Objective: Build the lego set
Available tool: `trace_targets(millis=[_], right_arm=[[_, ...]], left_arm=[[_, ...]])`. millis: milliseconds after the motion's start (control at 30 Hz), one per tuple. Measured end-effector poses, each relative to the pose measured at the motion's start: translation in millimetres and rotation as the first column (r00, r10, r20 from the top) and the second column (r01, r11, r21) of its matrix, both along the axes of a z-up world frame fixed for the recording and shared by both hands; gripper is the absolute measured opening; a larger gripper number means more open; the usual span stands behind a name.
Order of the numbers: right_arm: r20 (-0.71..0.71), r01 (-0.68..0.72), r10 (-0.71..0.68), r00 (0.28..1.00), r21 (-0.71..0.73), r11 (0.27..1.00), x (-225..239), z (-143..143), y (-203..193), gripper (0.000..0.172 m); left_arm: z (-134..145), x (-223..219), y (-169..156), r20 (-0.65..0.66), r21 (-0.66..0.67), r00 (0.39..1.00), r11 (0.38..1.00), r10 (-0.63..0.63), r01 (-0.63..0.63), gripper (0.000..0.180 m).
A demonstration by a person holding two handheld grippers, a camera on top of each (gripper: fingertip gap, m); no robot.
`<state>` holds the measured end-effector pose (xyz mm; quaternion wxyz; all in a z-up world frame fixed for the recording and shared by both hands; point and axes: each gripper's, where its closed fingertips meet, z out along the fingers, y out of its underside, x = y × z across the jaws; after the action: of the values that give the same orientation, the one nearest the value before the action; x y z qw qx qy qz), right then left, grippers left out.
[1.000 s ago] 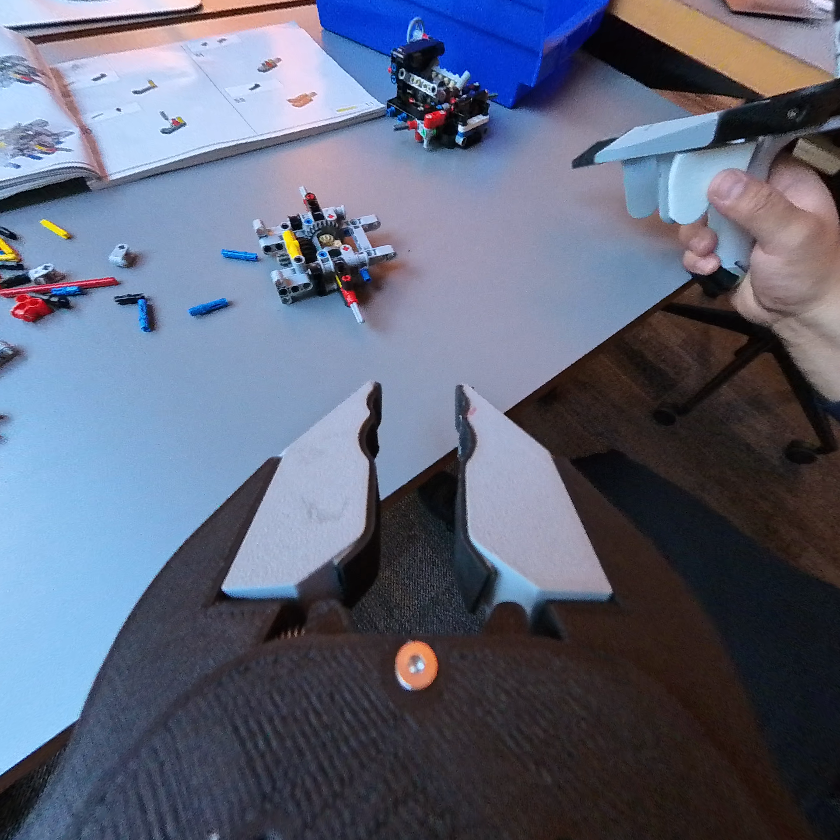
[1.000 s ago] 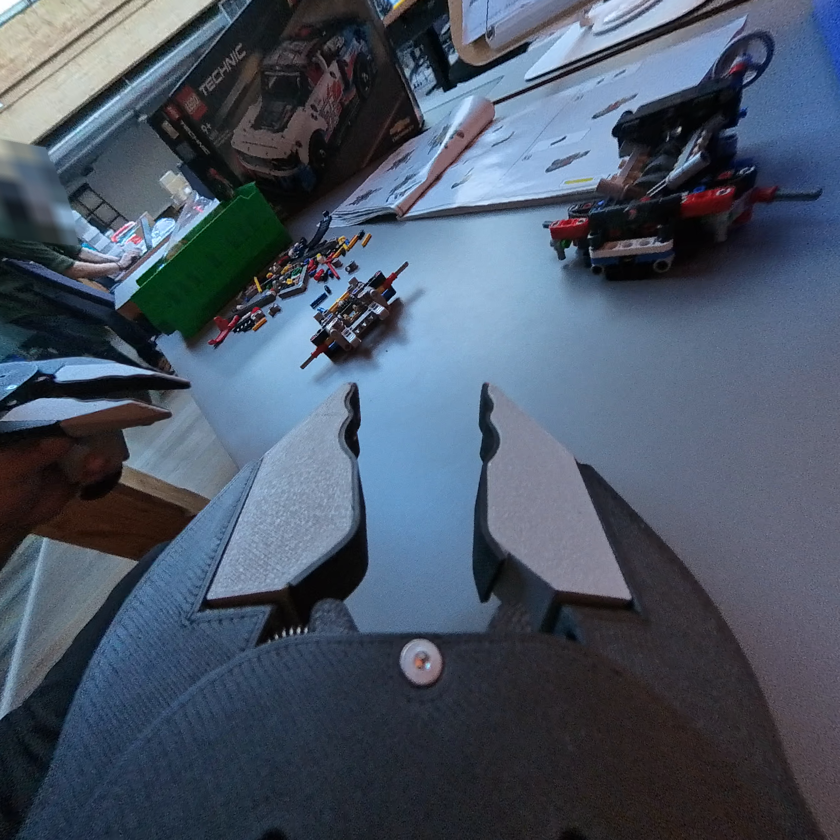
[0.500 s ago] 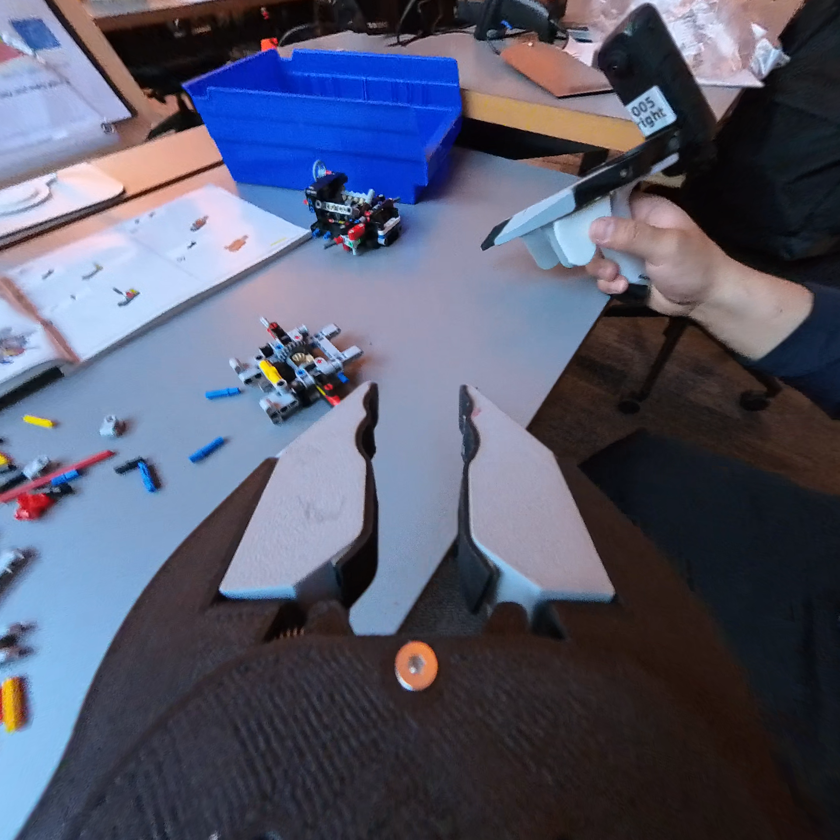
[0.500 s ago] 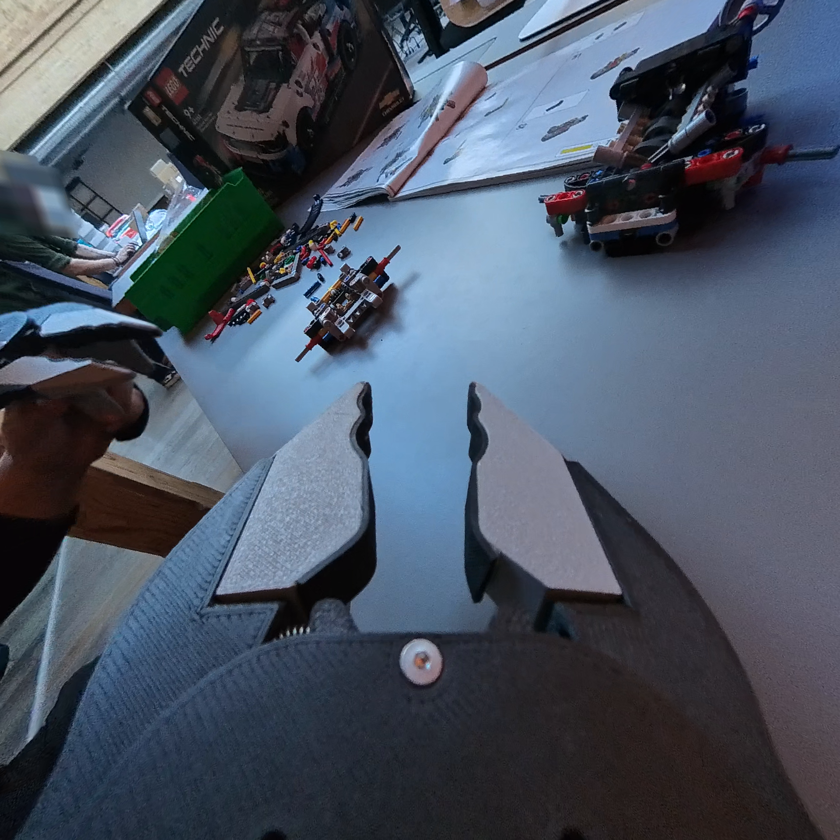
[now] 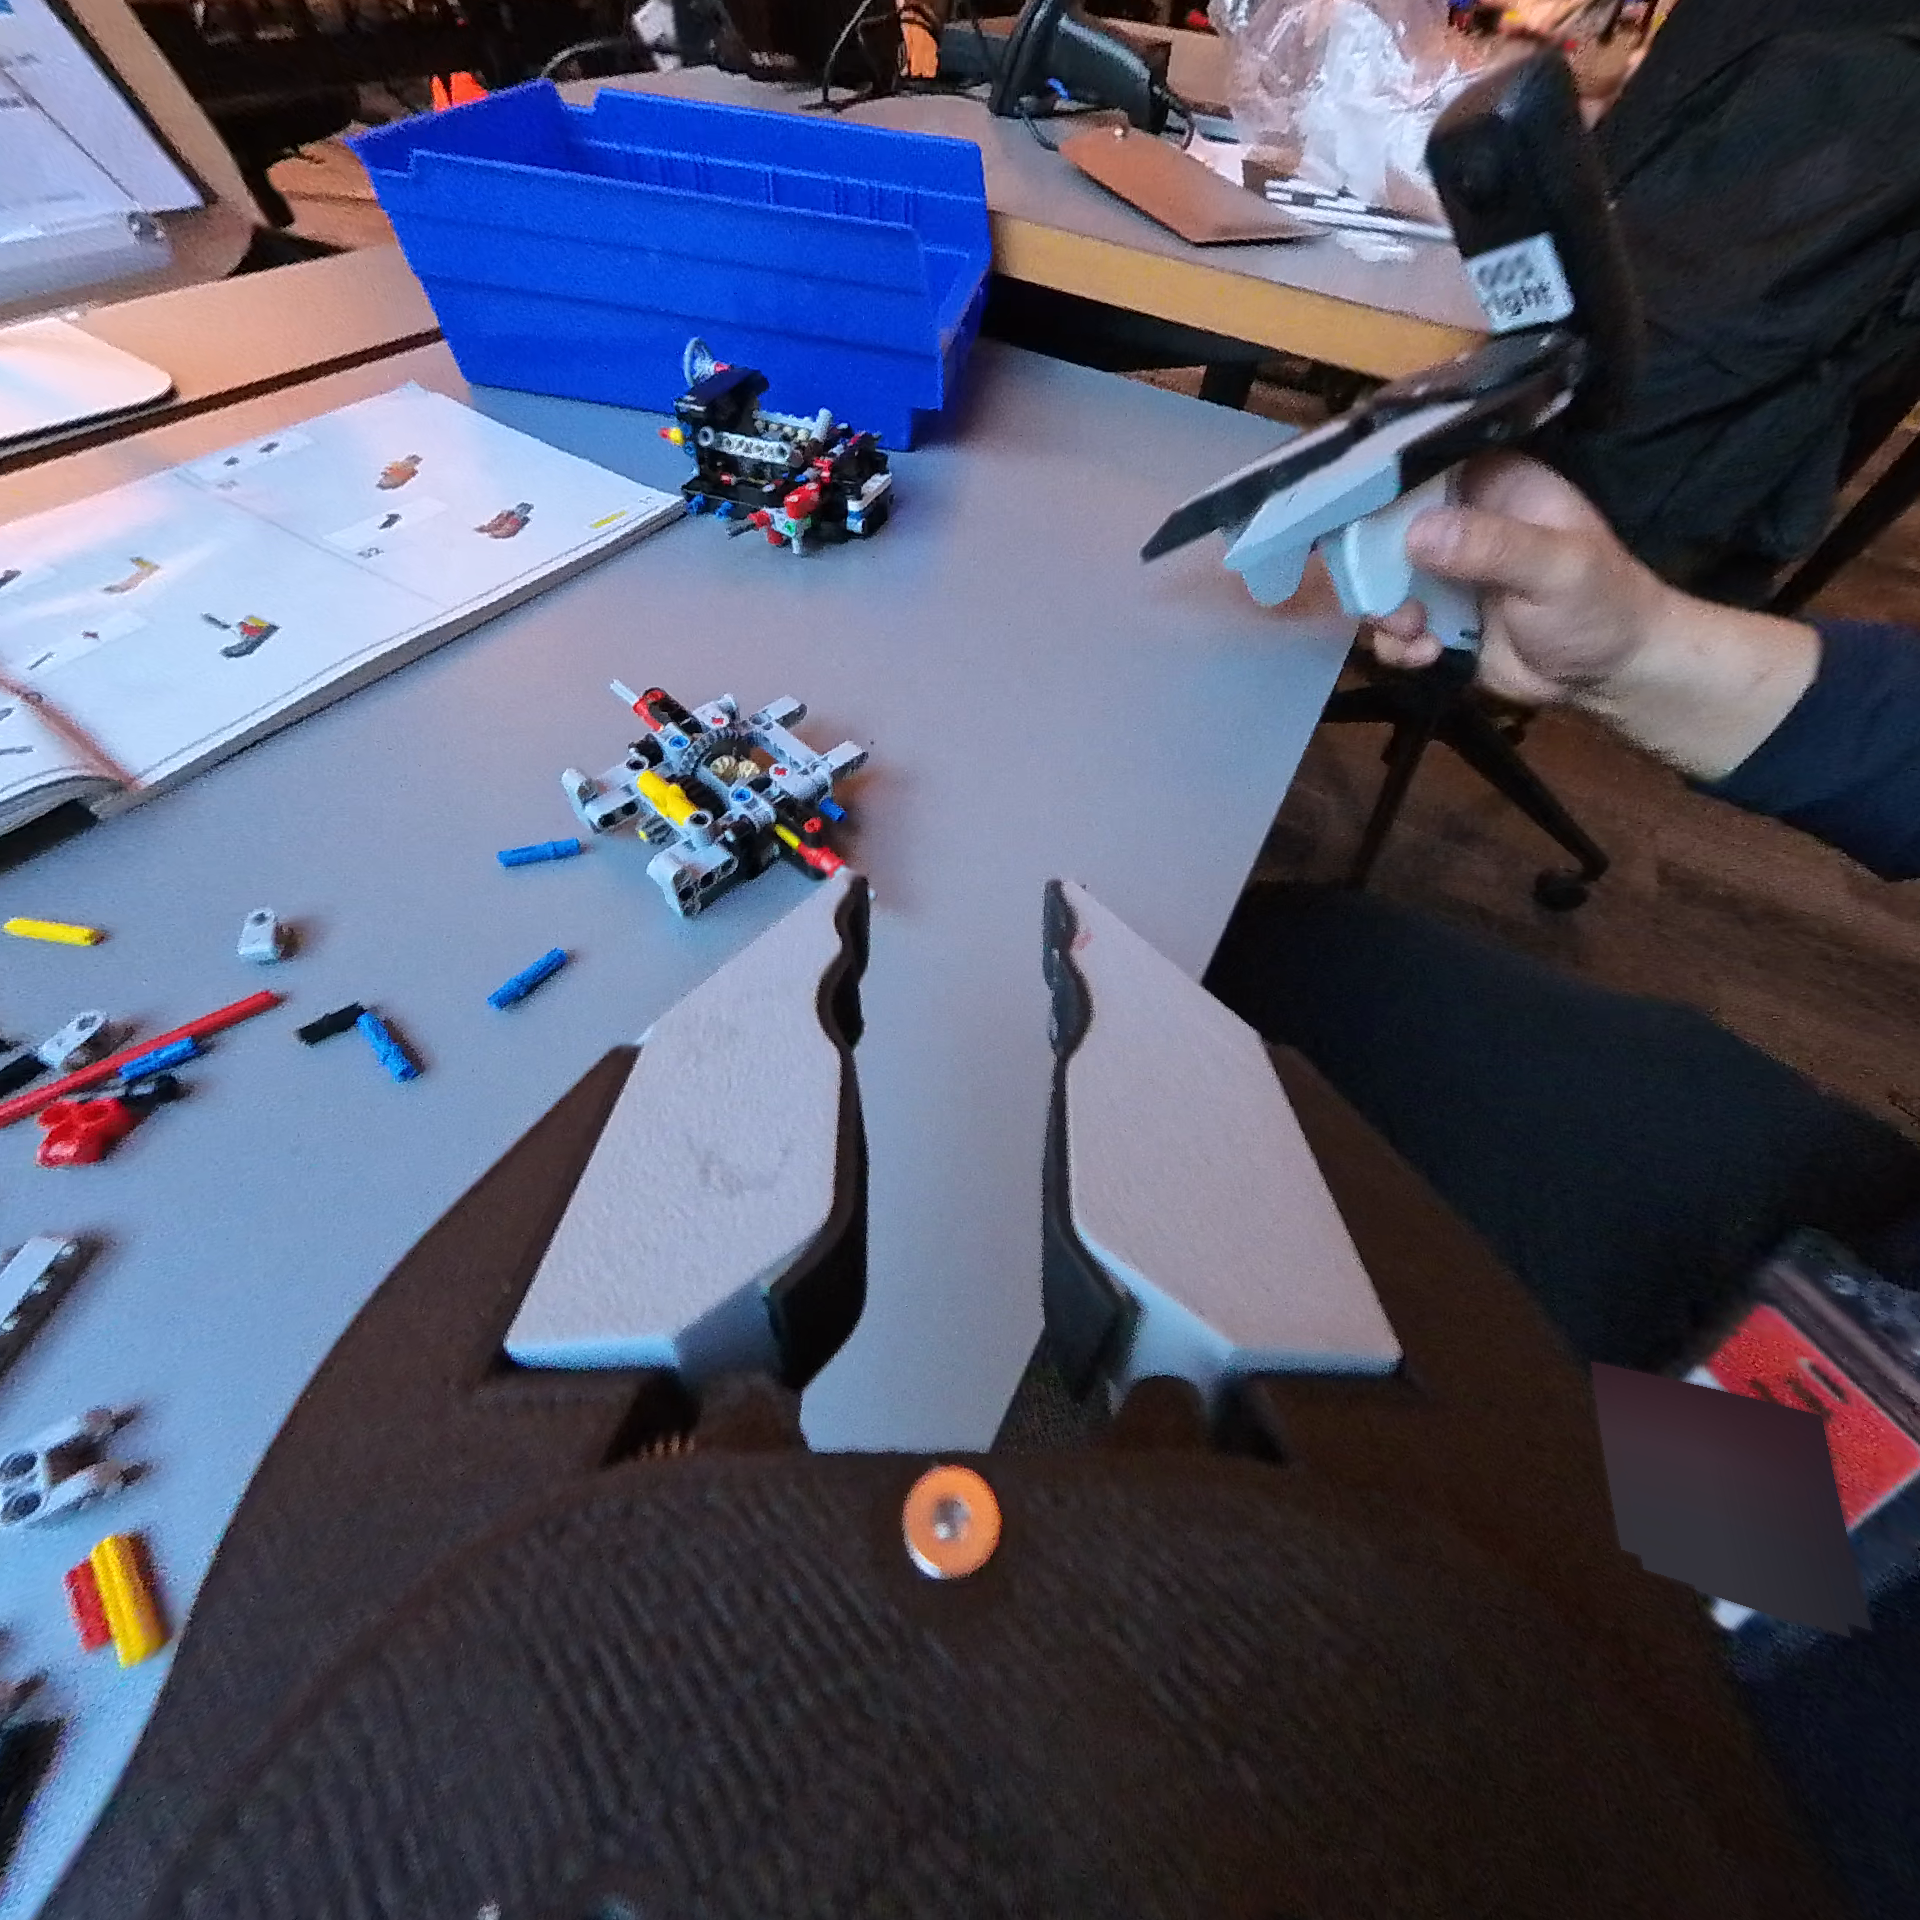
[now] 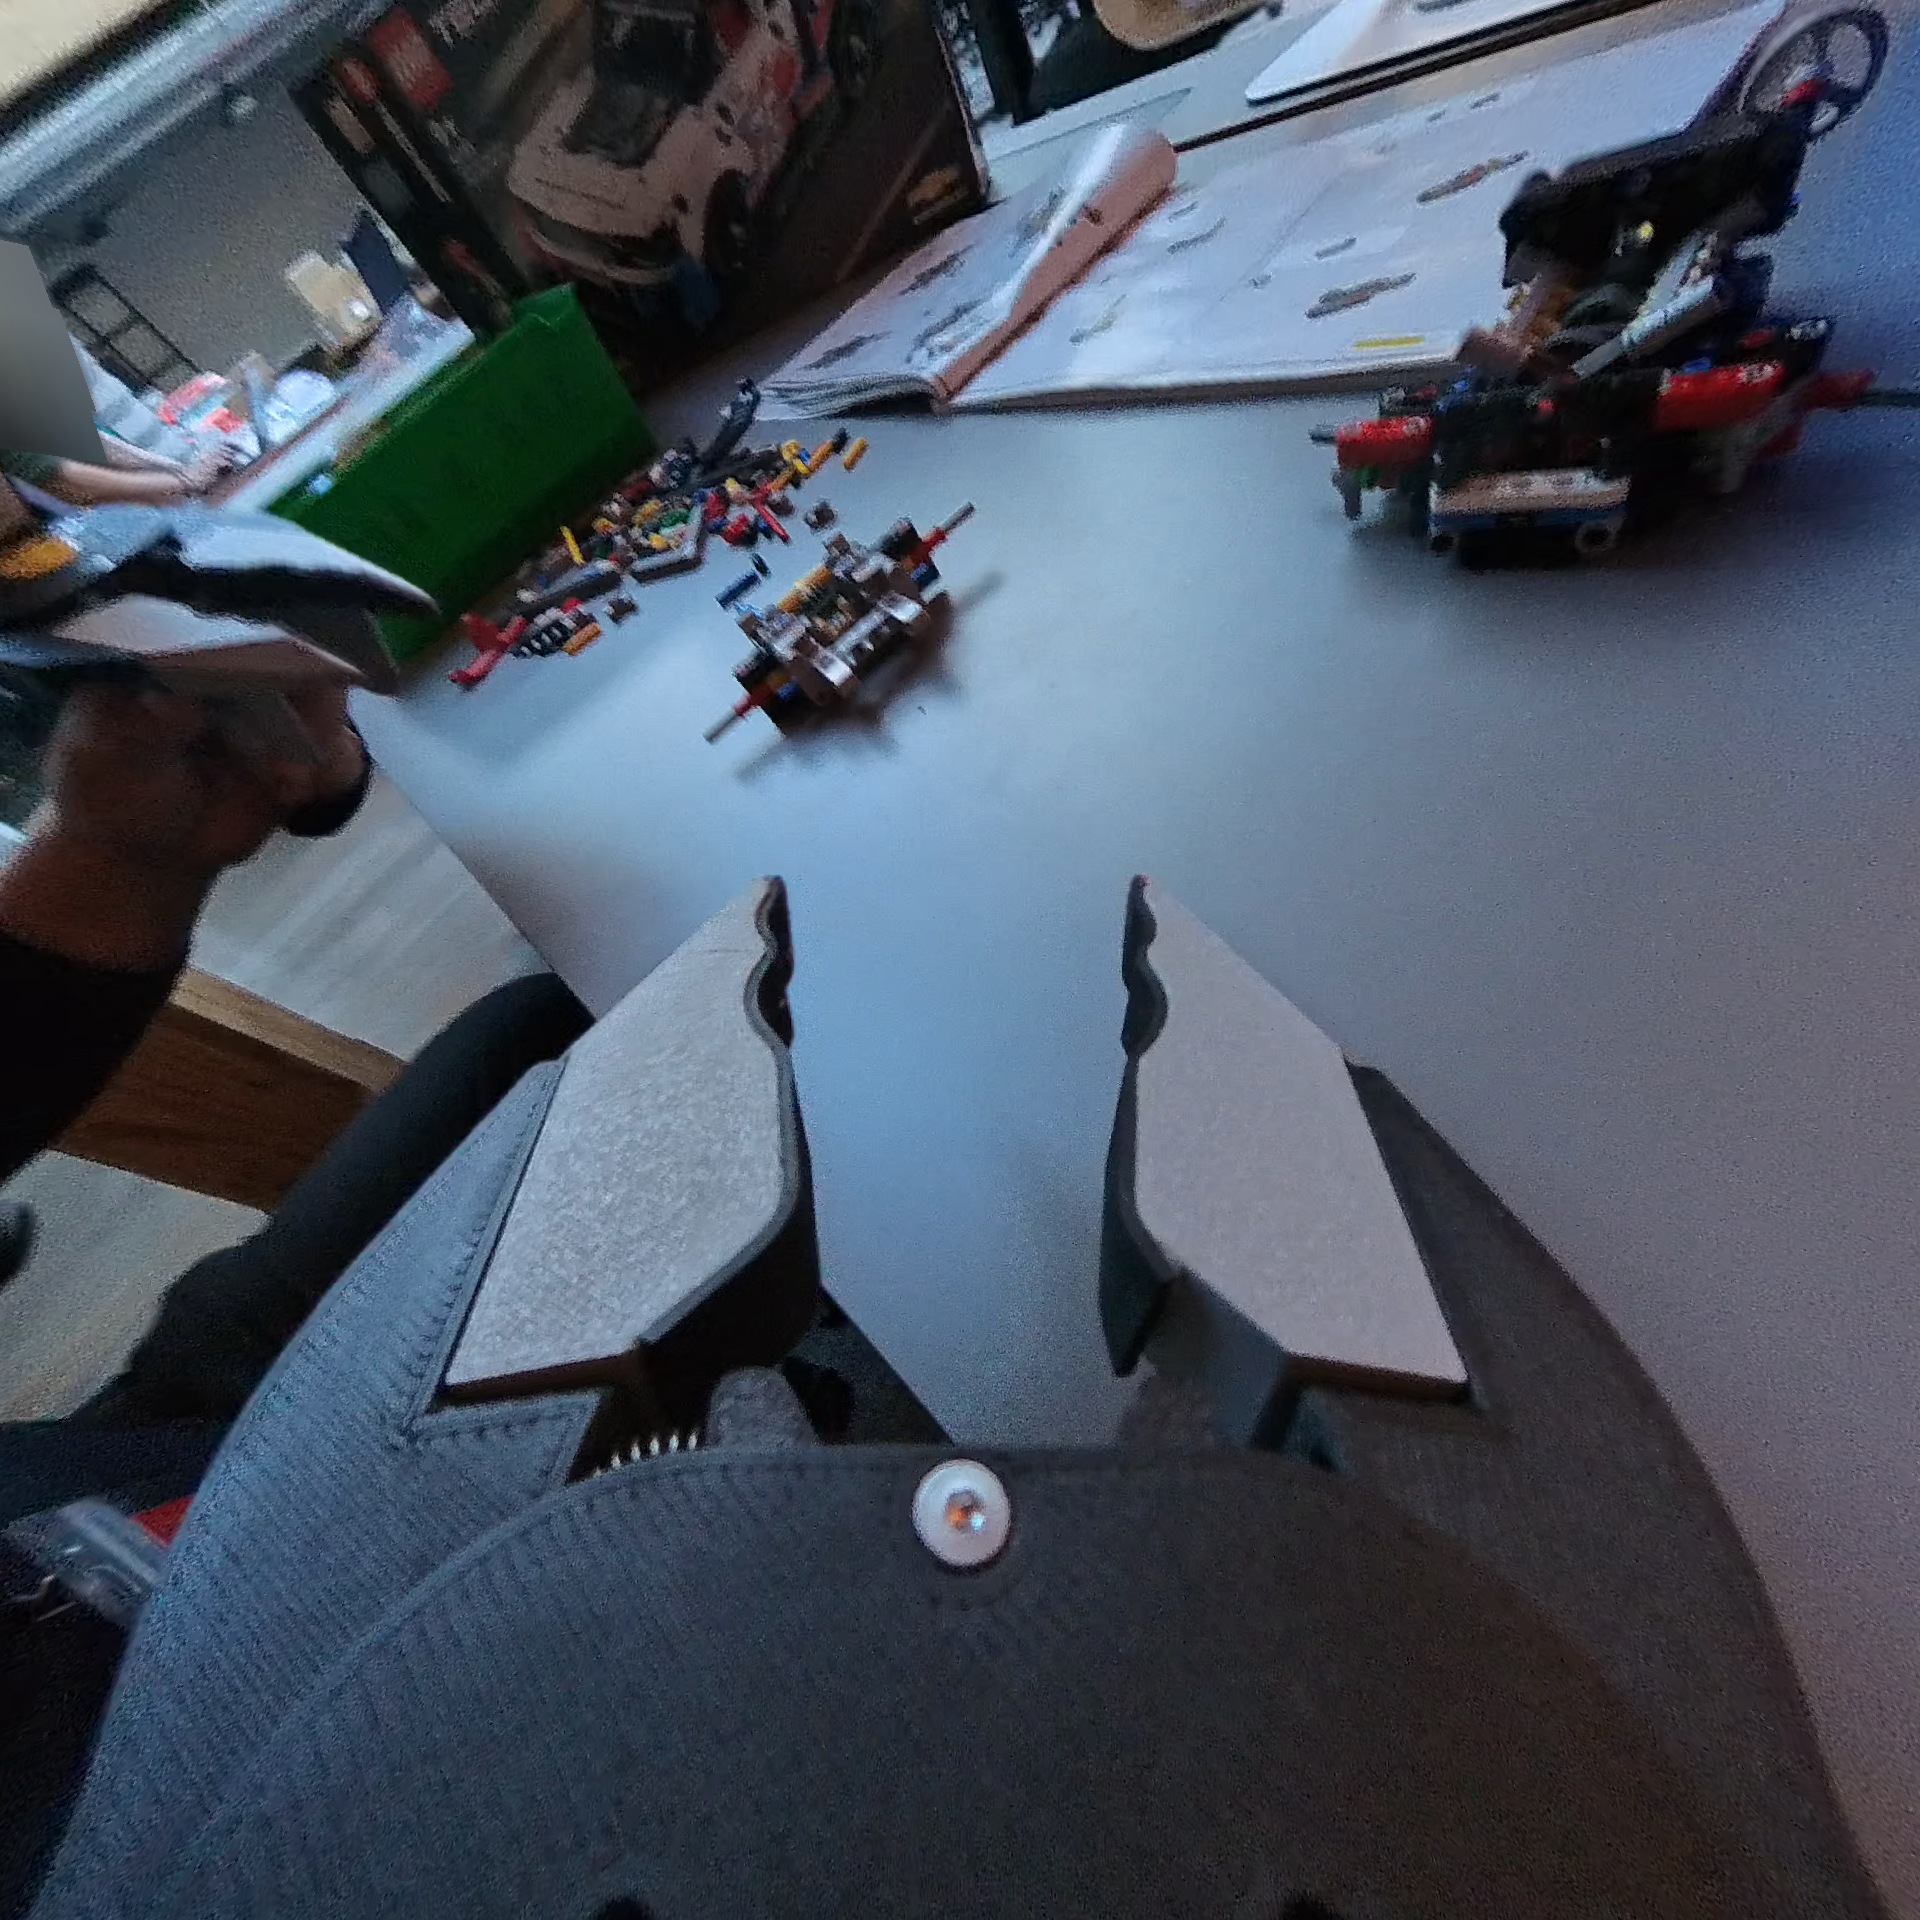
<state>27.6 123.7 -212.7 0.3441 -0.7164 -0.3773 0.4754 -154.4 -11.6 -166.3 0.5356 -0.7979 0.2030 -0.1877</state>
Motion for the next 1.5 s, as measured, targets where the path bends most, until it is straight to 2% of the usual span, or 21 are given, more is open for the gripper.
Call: trace_targets(millis=[67,167,267,367,433,533,567,600,667,767,867,933,1067,1167,1233,1300,1400,1500], right_arm=[[-0.051,0.021,-0.020,0.998,0.019,1.000,-2,21,5,0.065],[-0.060,0.118,-0.111,0.992,0.136,0.984,3,43,27,0.063],[-0.008,0.260,-0.265,0.964,0.231,0.938,15,46,69,0.065],[0.002,0.377,-0.388,0.922,0.230,0.897,25,53,122,0.072],[0.036,0.399,-0.415,0.909,0.212,0.892,21,51,153,0.071],[0.177,0.409,-0.463,0.868,0.272,0.871,14,33,198,0.070],[0.216,0.394,-0.461,0.861,0.291,0.872,10,28,209,0.066],[0.256,0.376,-0.457,0.852,0.308,0.874,6,22,218,0.055],[0.335,0.306,-0.394,0.856,0.286,0.908,-6,7,224,0.004],[0.329,0.231,-0.333,0.884,0.312,0.922,-25,6,218,0.005],[0.342,0.233,-0.391,0.855,0.421,0.877,-31,7,219,0.003],[0.355,0.237,-0.404,0.843,0.430,0.871,-36,6,215,0.003],[0.304,0.242,-0.373,0.877,0.392,0.888,-31,13,203,0.007],[0.060,0.344,-0.387,0.920,0.347,0.873,-4,53,202,0.014],[-0.115,0.441,-0.428,0.896,0.328,0.835,24,81,211,0.017],[-0.232,0.479,-0.425,0.875,0.279,0.833,41,96,215,0.025],[-0.290,0.464,-0.393,0.872,0.241,0.852,40,99,214,0.033],[-0.216,0.394,-0.342,0.914,0.283,0.874,18,85,208,0.037]], left_arm=[[-1,-6,-2,-0.002,-0.021,0.999,0.999,0.035,-0.035,0.032],[-5,0,-9,0.067,-0.069,0.998,0.998,0.012,-0.007,0.035],[-19,6,-21,0.073,-0.092,0.997,0.996,-0.007,0.014,0.035],[-31,16,-34,0.064,-0.124,0.997,0.991,-0.039,0.046,0.033],[-30,19,-38,0.039,-0.112,0.999,0.993,-0.037,0.042,0.031],[-28,23,-37,0.011,-0.101,0.999,0.994,-0.051,0.052,0.029],[-28,23,-35,-0.006,-0.103,0.999,0.993,-0.052,0.051,0.029],[-29,23,-33,-0.018,-0.102,0.998,0.993,-0.053,0.051,0.029],[-29,22,-27,-0.027,-0.113,0.998,0.992,-0.055,0.052,0.029],[-29,16,-15,-0.034,-0.123,0.999,0.992,-0.038,0.034,0.028],[-32,3,4,-0.068,-0.154,0.998,0.988,0.002,-0.012,0.024],[-29,-5,20,-0.094,-0.176,0.995,0.984,0.024,-0.040,0.023],[-11,-10,54,-0.094,-0.205,0.995,0.978,0.028,-0.047,0.026],[-3,-5,79,-0.092,-0.221,0.996,0.975,0.018,-0.038,0.030],[-3,1,92,-0.103,-0.213,0.995,0.977,0.013,-0.034,0.030],[-5,6,100,-0.120,-0.186,0.993,0.982,0.023,-0.045,0.030],[-8,17,98,-0.094,-0.141,0.994,0.988,0.054,-0.067,0.029],[-12,19,82,-0.129,-0.116,0.988,0.988,0.089,-0.104,0.029]])
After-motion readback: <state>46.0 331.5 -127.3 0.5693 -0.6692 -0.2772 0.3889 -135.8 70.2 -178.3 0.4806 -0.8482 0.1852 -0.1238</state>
